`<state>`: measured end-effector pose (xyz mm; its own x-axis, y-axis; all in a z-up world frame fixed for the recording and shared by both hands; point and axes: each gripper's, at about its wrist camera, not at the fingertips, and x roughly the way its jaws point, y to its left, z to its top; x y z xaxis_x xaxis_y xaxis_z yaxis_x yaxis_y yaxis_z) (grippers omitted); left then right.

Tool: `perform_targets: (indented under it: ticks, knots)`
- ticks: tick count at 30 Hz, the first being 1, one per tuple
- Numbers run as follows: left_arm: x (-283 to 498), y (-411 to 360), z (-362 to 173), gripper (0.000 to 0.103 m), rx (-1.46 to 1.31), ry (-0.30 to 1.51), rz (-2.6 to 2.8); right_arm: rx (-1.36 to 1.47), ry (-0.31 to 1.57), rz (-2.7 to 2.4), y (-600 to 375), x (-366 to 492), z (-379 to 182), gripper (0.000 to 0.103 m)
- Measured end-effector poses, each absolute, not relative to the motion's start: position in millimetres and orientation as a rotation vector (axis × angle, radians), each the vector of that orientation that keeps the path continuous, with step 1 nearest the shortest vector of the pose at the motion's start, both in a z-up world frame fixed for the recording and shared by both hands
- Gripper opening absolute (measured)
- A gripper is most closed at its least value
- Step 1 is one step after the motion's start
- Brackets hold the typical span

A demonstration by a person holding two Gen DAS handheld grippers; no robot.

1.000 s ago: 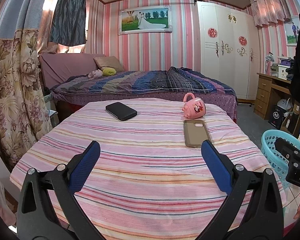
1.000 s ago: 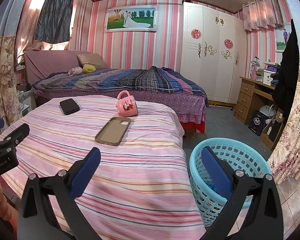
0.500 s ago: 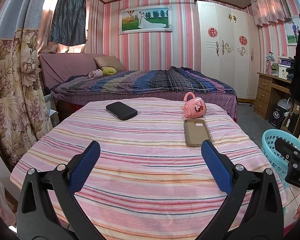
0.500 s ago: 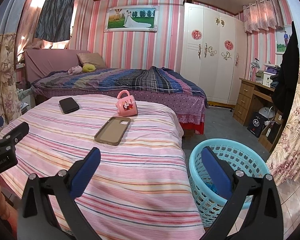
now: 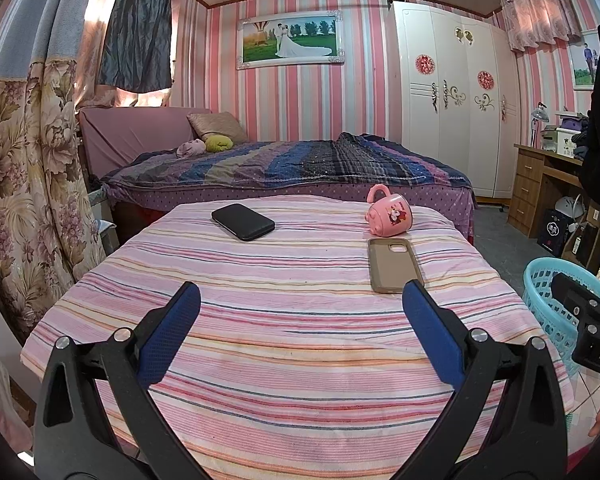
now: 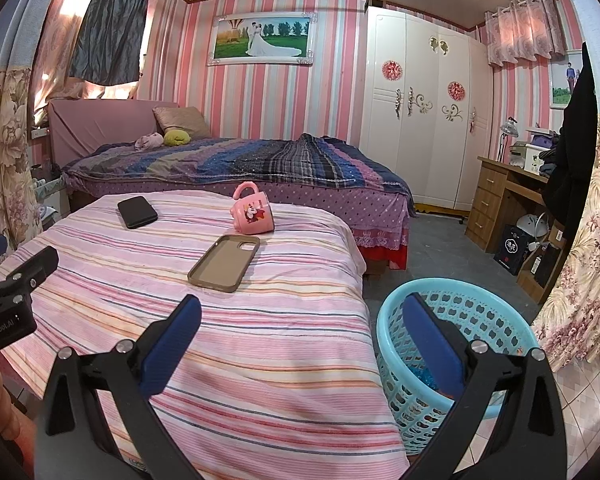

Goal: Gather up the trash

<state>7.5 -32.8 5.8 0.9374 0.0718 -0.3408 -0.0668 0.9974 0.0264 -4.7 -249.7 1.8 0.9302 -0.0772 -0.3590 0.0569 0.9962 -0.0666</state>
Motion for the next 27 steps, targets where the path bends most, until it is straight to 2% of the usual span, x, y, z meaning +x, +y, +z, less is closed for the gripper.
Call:
perform_targets:
  ticks: [27]
  knots:
    - [5.6,-37.5,5.9,0.098,0.034,0.343,0.065,-0.058,0.369,-0.07,-249.5,-4.8,3.1,0.098]
